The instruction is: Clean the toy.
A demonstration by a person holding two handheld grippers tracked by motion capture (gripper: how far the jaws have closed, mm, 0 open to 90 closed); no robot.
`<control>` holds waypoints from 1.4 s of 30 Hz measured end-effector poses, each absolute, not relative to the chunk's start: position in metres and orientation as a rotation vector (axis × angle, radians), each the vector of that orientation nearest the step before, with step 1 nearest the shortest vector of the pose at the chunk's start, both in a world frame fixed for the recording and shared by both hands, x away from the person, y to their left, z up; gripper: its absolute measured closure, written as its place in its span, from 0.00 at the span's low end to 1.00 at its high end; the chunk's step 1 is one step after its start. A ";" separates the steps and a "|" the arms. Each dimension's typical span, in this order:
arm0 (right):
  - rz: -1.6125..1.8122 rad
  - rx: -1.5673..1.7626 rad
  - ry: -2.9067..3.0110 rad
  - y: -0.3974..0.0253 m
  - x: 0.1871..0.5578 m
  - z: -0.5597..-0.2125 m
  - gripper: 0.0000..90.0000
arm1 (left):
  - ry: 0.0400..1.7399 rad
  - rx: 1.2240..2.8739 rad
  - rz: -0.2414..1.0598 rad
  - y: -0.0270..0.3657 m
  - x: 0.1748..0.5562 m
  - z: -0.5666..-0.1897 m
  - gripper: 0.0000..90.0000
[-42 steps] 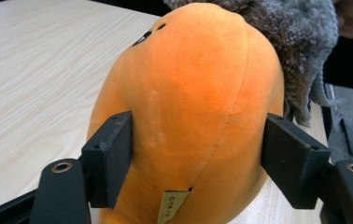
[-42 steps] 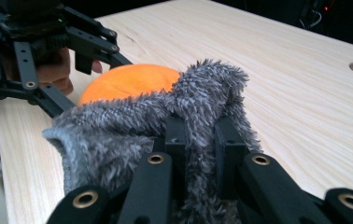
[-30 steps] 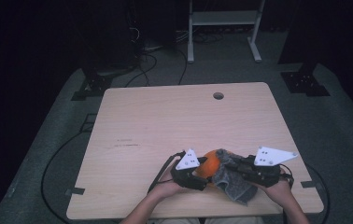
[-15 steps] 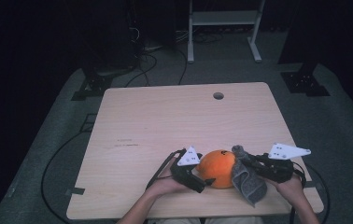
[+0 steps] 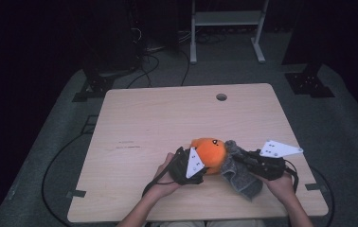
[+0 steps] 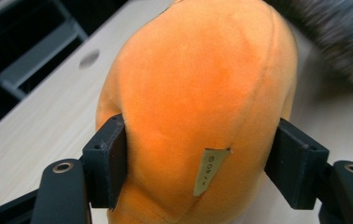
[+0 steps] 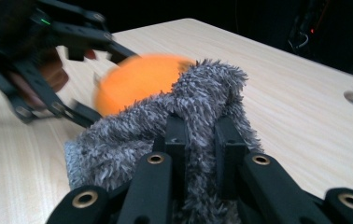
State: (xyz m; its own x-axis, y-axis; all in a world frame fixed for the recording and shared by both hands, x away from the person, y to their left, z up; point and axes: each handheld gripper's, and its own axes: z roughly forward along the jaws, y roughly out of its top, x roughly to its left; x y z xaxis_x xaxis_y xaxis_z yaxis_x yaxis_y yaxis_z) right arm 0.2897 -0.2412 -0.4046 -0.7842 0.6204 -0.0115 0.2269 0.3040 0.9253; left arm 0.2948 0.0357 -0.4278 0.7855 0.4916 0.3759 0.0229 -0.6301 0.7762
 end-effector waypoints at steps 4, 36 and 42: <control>1.454 0.634 2.255 -0.211 0.288 -0.398 0.87 | 0.356 2.188 0.633 0.026 0.296 -0.439 0.24; 1.267 0.557 2.413 -0.224 0.261 -0.417 0.87 | 0.449 2.053 0.328 0.045 0.304 -0.442 0.30; 1.204 0.438 2.489 -0.185 0.276 -0.398 0.87 | 0.376 2.118 0.420 0.043 0.293 -0.443 0.36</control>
